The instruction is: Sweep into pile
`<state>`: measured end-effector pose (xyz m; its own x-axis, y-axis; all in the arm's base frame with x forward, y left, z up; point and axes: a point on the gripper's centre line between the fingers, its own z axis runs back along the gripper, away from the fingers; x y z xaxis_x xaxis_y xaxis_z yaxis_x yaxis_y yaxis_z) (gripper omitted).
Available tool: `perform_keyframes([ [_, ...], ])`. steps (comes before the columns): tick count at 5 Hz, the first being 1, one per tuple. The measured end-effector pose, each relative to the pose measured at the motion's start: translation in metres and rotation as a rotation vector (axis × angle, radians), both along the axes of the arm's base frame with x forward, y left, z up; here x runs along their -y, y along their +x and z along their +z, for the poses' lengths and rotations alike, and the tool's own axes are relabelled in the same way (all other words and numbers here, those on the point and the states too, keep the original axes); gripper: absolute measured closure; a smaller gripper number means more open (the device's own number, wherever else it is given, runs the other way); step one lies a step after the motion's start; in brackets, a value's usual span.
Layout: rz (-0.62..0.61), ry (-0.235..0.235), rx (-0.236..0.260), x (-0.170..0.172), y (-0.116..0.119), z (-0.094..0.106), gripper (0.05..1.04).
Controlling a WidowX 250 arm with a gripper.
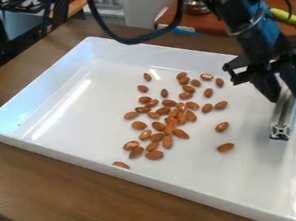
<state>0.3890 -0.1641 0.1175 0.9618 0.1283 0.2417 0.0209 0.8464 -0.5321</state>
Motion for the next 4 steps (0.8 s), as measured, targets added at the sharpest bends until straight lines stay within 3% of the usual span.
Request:
perform_keyframes([
  [1,0.008,0.009,-0.032,0.002,0.0,-0.012,0.768],
  [4,0.007,0.019,-0.009,0.02,0.017,-0.009,0.768],
])
